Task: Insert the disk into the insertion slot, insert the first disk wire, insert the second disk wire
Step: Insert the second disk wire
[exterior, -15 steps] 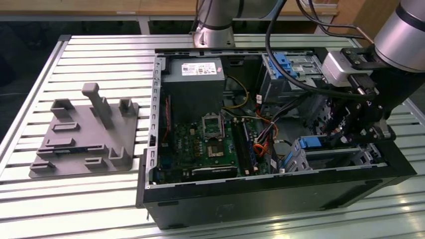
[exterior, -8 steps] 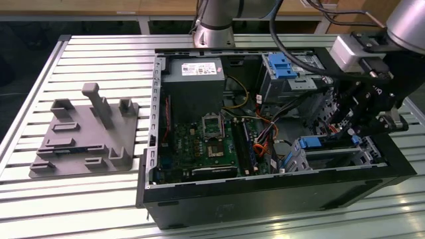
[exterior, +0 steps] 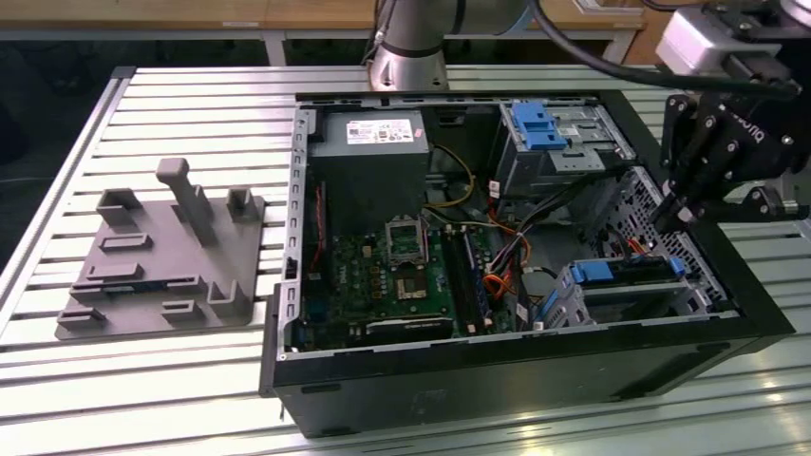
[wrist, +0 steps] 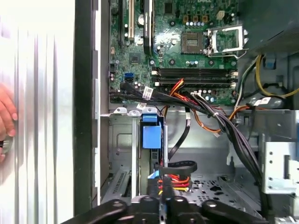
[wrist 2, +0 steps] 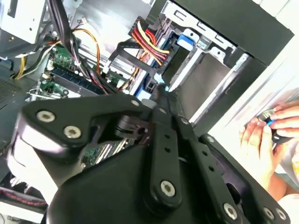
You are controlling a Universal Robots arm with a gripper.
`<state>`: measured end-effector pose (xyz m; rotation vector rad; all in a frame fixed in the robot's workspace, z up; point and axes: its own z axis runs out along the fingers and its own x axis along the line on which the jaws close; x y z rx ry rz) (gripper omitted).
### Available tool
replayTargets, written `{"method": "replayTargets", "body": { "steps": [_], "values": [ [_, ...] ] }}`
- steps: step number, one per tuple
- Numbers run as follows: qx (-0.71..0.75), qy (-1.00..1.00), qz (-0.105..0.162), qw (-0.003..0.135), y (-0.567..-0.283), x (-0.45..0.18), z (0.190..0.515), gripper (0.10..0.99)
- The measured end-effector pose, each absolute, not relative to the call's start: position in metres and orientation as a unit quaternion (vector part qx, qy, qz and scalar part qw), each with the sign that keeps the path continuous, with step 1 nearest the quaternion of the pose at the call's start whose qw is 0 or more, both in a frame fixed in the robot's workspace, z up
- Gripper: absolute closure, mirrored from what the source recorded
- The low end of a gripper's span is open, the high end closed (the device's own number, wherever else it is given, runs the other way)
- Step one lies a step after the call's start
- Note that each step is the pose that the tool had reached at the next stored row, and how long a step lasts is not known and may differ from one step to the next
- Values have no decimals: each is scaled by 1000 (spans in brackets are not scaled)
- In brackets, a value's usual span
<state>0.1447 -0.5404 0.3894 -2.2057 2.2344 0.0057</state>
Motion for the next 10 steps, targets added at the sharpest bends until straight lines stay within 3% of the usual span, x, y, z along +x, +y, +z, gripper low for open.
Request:
{"method": "replayTargets", "body": {
  "steps": [2, 10],
  "values": [
    [-703, 712, 2, 1, -540, 145, 389, 984],
    [-703, 712, 2, 1, -540, 145, 390, 984]
  ]
}}
